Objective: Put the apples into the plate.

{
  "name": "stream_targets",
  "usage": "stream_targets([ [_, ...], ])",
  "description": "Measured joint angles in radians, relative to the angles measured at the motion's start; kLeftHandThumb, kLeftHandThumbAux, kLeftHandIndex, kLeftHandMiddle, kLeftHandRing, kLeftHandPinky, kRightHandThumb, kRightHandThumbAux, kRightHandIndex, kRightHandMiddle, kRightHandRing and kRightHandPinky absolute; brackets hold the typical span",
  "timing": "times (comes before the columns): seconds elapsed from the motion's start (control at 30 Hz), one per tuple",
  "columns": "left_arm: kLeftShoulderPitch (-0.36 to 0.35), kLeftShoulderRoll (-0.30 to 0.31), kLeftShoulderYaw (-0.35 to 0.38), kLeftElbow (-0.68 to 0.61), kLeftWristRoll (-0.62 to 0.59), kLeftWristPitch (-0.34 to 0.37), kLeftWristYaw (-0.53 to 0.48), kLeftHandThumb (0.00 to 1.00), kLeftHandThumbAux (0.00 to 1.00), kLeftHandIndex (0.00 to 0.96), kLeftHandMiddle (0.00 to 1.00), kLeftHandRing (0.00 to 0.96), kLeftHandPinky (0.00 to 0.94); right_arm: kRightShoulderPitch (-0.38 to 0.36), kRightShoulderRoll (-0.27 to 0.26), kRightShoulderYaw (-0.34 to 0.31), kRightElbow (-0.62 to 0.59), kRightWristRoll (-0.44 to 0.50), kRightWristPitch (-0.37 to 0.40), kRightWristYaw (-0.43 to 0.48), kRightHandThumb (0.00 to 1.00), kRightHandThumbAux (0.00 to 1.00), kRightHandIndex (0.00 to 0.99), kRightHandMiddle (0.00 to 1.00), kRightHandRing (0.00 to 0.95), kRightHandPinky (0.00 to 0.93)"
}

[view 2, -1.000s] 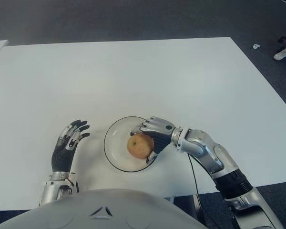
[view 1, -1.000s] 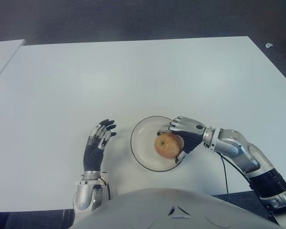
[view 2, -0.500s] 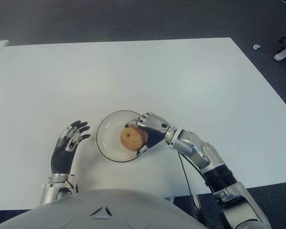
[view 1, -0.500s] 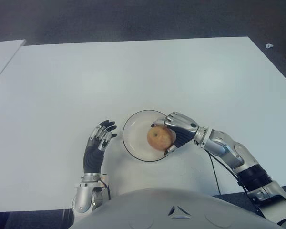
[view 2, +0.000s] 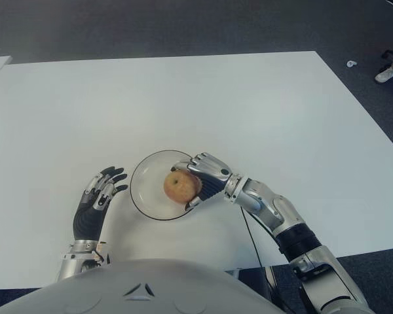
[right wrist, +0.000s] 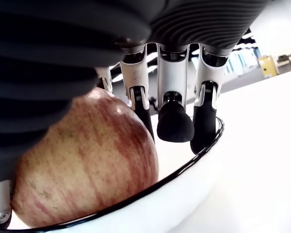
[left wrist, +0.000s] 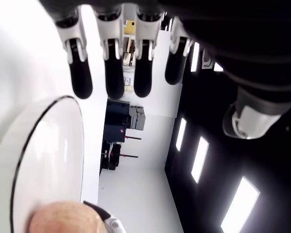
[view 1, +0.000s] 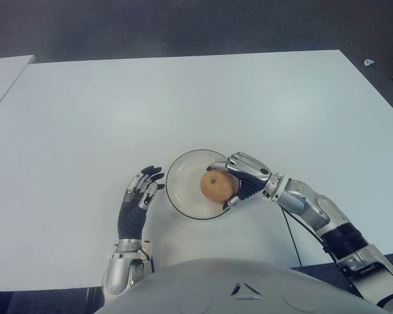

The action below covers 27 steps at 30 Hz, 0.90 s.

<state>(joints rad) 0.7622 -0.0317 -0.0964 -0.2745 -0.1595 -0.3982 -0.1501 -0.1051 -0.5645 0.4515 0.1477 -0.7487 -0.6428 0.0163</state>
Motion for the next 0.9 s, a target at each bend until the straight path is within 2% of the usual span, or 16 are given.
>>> stream_targets([
  [0.13,0.002,0.001,0.0,0.0,0.0,-0.005,0.0,0.31,0.51,0.215,0.242,0.262,0.31,-0.011,0.0,0.013,0.014,-0.01,0.0,-0.025,0.701,0.721,0.437,0.906,0.856,0.851],
  [0.2,0.002,0.001,-0.002,0.0,0.0,-0.008,0.0,0.311,0.514,0.215,0.244,0.264,0.315,-0.017,0.0,0.019,0.021,-0.014,0.0,-0.035,0.7,0.721,0.437,0.89,0.845,0.814],
  [0.4,0.002,0.0,-0.004,0.002,0.001,-0.016,0.0,0.313,0.517,0.214,0.241,0.263,0.311,-0.017,-0.004,0.025,0.015,-0.015,0.005,-0.039,0.686,0.72,0.435,0.764,0.728,0.673],
  [0.57,-0.001,-0.002,-0.012,0.005,0.001,-0.022,0.0,0.314,0.518,0.215,0.238,0.263,0.315,-0.003,-0.01,0.02,-0.02,0.014,0.028,0.003,0.681,0.717,0.426,0.656,0.629,0.57],
  [0.6,-0.001,-0.002,-0.014,0.006,0.0,-0.022,0.0,0.314,0.518,0.216,0.239,0.264,0.316,0.001,-0.012,0.018,-0.028,0.02,0.033,0.011,0.535,0.644,0.425,0.632,0.608,0.546],
  [0.7,-0.002,-0.003,-0.022,0.008,0.0,-0.022,0.0,0.315,0.519,0.217,0.241,0.265,0.318,0.013,-0.018,0.01,-0.048,0.034,0.037,0.026,0.342,0.539,0.401,0.579,0.563,0.497],
  [0.8,-0.003,-0.003,-0.026,0.011,0.0,-0.022,0.0,0.317,0.52,0.218,0.242,0.265,0.319,0.022,-0.027,0.002,-0.07,0.038,0.038,0.038,0.256,0.474,0.368,0.538,0.529,0.471],
  [0.9,-0.007,-0.003,-0.028,0.012,-0.001,-0.022,0.0,0.318,0.521,0.219,0.243,0.267,0.322,0.026,-0.041,0.001,-0.081,0.035,0.037,0.049,0.22,0.439,0.345,0.508,0.499,0.442],
])
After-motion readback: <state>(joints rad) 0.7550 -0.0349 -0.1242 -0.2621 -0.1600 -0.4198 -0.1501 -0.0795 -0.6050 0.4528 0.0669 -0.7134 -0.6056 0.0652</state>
